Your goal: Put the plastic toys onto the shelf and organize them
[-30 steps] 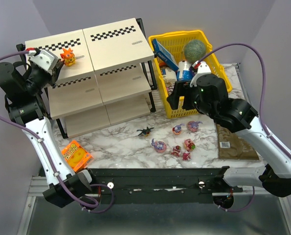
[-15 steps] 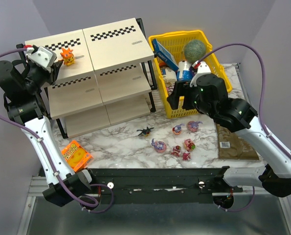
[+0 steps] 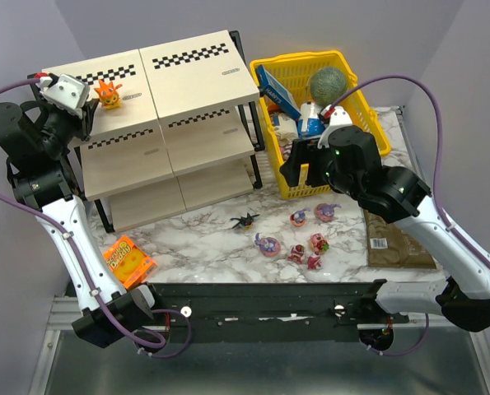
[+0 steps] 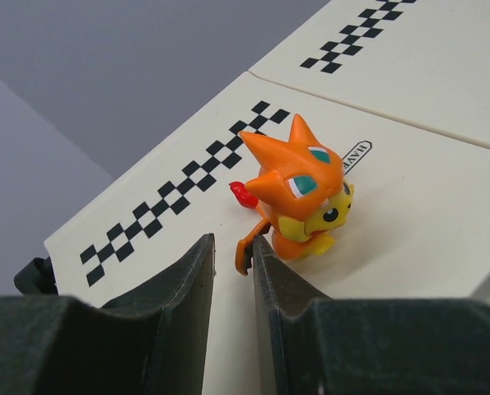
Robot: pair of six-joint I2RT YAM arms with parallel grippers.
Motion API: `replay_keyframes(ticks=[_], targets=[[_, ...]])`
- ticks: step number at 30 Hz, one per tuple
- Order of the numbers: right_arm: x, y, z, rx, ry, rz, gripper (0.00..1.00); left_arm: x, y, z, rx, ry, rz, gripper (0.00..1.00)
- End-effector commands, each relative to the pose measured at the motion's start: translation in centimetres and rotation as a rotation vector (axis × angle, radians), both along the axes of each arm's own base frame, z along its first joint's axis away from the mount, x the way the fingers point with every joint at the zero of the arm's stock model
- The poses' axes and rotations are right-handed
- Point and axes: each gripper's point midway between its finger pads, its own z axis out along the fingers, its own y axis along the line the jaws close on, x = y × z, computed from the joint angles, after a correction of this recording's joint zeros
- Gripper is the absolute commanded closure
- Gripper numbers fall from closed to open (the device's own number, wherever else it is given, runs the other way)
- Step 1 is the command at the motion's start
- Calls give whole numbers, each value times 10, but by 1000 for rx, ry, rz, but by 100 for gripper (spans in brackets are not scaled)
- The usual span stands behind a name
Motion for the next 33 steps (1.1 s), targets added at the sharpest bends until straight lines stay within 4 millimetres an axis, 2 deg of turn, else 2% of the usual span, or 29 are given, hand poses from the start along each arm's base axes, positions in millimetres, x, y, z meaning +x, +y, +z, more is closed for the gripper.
replay_keyframes(ticks=[1, 11, 15, 19, 22, 26, 27, 29, 30, 32, 33], targets=[[-2, -1, 2, 25, -5, 4, 8, -1, 6, 7, -16, -29, 48, 67], [-2, -1, 0, 27, -2, -1, 8, -1, 6, 7, -32, -33, 48, 69], [-2, -2, -2, 33, 7, -10, 8, -15, -10, 23, 3, -43, -3, 69], [-3, -1, 0, 49, 13, -7, 8, -36, -21, 53, 63, -80, -3, 69], [-2, -1, 0, 49, 15, -7, 8, -45, -22, 68, 80, -105, 28, 67], [-3, 0, 0, 55, 19, -6, 8, -53, -17, 78, 81, -119, 91, 62], [-2, -1, 1, 55, 19, -10, 8, -55, -11, 81, 67, -127, 135, 60], [-3, -1, 1, 59, 21, -11, 8, -61, -7, 97, 36, -175, 188, 52], [-2, -2, 2, 61, 22, -15, 7, -63, 3, 104, -38, -193, 261, 48], [-2, -2, 4, 62, 24, -10, 6, -74, 17, 126, -156, -263, 366, 20], [-1, -3, 5, 63, 26, -16, 4, -79, 26, 132, -306, -278, 424, 8]])
